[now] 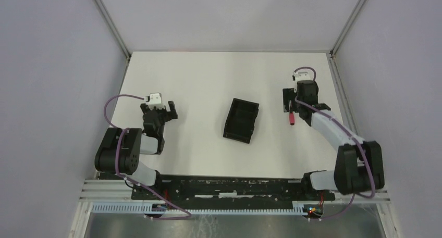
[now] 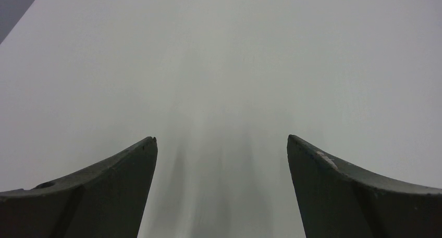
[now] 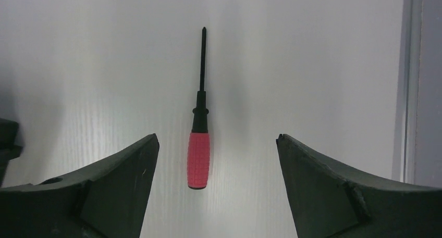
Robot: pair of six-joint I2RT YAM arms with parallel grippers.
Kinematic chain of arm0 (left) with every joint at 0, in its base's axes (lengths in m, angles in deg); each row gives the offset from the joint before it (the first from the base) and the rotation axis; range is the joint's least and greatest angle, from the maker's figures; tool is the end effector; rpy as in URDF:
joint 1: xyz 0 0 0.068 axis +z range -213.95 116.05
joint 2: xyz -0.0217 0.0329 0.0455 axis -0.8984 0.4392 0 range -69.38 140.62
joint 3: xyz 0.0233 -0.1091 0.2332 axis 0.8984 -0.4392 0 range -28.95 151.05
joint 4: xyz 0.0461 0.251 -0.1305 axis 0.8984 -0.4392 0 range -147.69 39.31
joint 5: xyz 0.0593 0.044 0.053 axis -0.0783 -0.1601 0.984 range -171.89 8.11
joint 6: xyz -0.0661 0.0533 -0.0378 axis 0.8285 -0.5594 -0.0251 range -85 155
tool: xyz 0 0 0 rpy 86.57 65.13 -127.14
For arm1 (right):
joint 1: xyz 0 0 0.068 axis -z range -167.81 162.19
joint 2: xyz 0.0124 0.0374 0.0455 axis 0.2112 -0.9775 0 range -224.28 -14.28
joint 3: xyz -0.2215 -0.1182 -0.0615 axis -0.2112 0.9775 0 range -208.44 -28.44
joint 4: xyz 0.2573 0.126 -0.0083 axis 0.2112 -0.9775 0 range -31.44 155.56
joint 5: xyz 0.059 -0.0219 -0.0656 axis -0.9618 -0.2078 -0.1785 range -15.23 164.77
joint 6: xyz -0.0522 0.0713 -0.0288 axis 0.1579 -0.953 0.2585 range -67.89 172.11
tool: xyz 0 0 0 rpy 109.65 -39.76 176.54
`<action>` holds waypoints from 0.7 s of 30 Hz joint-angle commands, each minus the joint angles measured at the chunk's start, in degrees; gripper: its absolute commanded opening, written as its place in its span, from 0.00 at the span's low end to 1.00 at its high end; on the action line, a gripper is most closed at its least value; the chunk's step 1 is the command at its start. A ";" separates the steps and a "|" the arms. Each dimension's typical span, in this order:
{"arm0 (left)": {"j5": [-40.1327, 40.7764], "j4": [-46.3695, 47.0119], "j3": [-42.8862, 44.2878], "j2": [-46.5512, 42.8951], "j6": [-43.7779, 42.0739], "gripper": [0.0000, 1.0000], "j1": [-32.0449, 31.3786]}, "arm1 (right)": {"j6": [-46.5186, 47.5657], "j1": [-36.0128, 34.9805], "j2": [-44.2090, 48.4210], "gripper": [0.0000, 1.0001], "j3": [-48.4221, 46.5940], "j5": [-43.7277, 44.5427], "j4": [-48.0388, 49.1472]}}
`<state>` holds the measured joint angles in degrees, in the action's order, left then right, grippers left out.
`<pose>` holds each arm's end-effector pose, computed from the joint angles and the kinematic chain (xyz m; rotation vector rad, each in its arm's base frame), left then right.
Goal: Put the screwdriver in the bin
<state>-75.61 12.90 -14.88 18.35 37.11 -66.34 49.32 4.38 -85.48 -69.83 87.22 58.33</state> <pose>0.2990 -0.0034 0.0911 -0.0761 1.7438 0.0382 0.3289 0.0271 0.1725 0.0230 2.2028 -0.1377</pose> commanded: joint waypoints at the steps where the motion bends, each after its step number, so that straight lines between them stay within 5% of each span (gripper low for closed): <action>1: 0.14 2.96 0.26 0.22 -0.92 1.00 -0.14 | 4.31 0.25 -12.83 0.89 -10.98 3.90 -15.96; 10: 0.15 2.96 0.26 0.24 -0.95 1.00 -0.18 | 4.90 1.85 -24.93 0.72 -14.33 -3.19 -14.77; 14: 0.08 2.98 0.26 0.19 -0.94 1.00 -0.24 | 5.38 2.38 -28.85 0.43 -15.39 -6.12 -14.93; 18: 0.13 3.02 0.26 0.28 -0.92 1.00 -0.20 | 6.36 2.77 -29.45 0.00 -20.72 -6.78 -19.76; 21: 0.06 2.96 0.26 0.26 -0.96 1.00 -0.22 | 7.15 2.73 -29.34 0.00 -30.20 -7.40 -29.23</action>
<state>-75.61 12.90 -14.88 18.35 37.11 -66.34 55.11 6.93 -114.57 -89.90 81.53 39.03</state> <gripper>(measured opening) 0.997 0.057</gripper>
